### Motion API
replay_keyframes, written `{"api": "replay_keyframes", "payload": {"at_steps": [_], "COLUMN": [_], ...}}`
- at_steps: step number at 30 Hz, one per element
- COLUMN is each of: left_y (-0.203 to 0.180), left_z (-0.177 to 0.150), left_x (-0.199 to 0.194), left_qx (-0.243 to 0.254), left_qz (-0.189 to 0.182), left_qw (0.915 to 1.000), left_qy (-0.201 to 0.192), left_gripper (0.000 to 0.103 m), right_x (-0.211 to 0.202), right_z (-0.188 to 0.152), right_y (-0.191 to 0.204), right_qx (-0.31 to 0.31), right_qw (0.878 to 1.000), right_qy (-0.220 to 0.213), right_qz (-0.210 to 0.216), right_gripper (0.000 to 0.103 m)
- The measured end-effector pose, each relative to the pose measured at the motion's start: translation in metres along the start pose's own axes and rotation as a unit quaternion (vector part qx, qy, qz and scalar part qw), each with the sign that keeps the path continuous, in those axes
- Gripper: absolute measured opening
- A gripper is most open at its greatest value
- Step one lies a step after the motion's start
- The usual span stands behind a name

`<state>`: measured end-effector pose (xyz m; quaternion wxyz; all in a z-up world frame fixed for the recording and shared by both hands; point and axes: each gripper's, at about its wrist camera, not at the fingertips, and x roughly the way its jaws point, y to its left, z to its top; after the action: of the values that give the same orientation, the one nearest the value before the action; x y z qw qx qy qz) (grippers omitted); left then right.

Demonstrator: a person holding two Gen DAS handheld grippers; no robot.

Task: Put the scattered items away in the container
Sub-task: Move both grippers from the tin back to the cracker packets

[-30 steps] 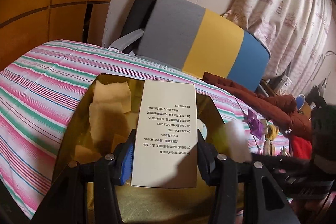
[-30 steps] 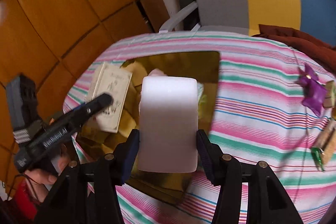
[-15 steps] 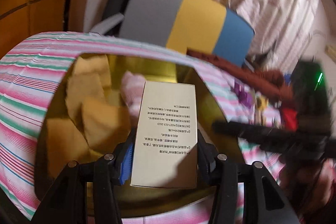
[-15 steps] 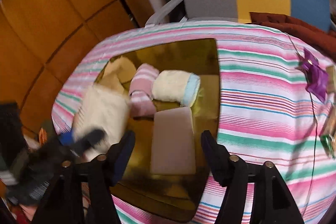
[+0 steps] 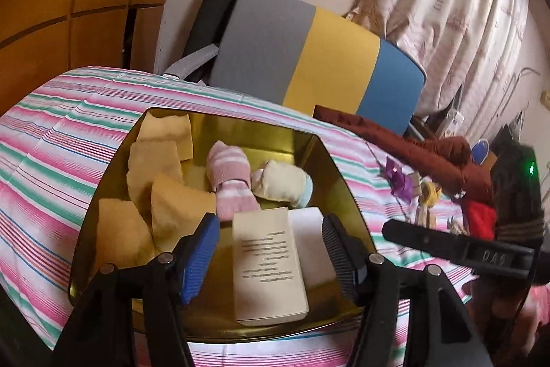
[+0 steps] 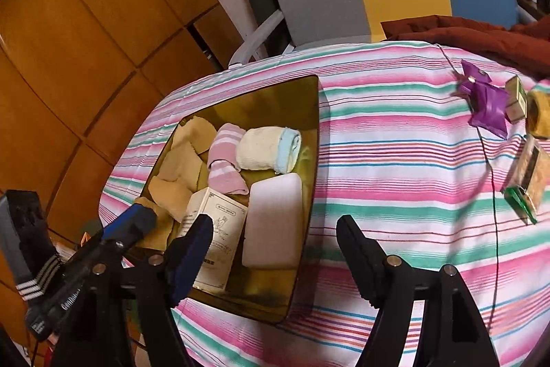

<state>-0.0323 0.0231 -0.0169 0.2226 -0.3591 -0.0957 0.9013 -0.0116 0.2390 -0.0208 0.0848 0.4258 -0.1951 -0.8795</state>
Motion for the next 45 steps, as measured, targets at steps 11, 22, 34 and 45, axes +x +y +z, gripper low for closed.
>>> {"api": "replay_keyframes", "payload": {"at_steps": [11, 22, 34, 45], "left_y": [-0.048, -0.125, -0.192, -0.219], "left_z": [-0.007, -0.021, -0.053, -0.064], "left_x": [0.013, 0.031, 0.057, 0.090], "left_qx": [0.019, 0.076, 0.152, 0.175], "left_qz": [-0.039, -0.082, -0.095, -0.103], "left_qw": [0.9988, 0.9923, 0.9785, 0.9693], "left_qy": [0.022, 0.054, 0.102, 0.138], "left_gripper": [0.063, 0.063, 0.063, 0.063], "right_x": [-0.026, -0.072, -0.128, -0.131], "right_z": [-0.003, -0.003, 0.012, 0.024], "right_y": [-0.035, -0.123, -0.286, -0.384], "right_qx": [0.009, 0.020, 0.111, 0.157], "right_qw": [1.000, 0.994, 0.966, 0.949], "right_qy": [-0.014, -0.021, -0.028, 0.003], "right_qz": [-0.019, -0.101, -0.231, -0.273], "right_gripper": [0.075, 0.084, 0.088, 0.091]}}
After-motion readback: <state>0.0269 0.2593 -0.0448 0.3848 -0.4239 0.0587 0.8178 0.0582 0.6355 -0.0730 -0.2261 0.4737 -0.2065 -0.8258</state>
